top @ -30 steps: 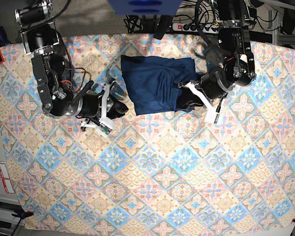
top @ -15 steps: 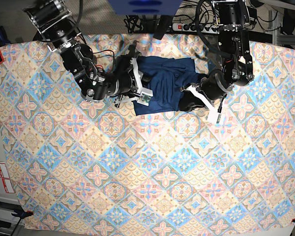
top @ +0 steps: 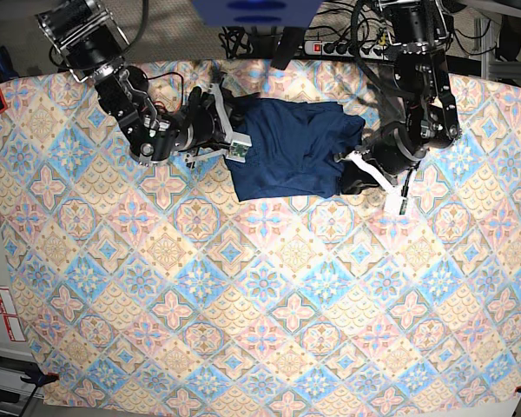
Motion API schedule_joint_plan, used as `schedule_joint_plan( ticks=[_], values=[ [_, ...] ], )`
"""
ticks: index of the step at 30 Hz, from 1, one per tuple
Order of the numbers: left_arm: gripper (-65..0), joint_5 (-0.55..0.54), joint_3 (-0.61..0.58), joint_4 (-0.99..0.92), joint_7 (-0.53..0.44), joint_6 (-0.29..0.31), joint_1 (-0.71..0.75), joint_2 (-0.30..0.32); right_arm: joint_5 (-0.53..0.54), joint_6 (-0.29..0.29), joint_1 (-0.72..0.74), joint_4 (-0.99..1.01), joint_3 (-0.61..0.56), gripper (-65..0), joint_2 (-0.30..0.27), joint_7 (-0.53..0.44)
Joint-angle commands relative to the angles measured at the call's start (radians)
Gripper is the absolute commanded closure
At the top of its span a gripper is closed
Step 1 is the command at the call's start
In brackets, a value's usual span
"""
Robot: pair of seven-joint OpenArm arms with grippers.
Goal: Fold the T-shirt properly
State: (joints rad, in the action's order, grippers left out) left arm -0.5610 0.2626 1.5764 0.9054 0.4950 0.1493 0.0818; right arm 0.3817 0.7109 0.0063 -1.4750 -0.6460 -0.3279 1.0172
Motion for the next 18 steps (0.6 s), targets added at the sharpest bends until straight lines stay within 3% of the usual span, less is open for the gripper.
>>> schedule_joint_plan(
  ticks=[1,10,13,18],
  values=[
    [0.0,0.022,0.002,0.020,-0.021,0.006,-0.010,0.008,-0.049,-0.013,0.008,-0.003,-0.011,-8.2,-0.020,0.042],
    [0.0,0.049,0.031,0.051,-0.021,0.006,0.003,0.013,-0.049,-0.013,0.010,-0.086,-0.025,-7.9,-0.026,0.033],
    [0.0,0.048,0.100,0.124,-0.021,0.006,0.052,0.016,-0.048,-0.013,0.010,-0.158,-0.025,-7.9,-0.027,0.059],
    [0.0,0.046,0.111,0.166,-0.013,0.006,0.082,0.020,-0.054,-0.013,0.010,-0.207,-0.021,-7.8,-0.029,0.104]
  ],
)
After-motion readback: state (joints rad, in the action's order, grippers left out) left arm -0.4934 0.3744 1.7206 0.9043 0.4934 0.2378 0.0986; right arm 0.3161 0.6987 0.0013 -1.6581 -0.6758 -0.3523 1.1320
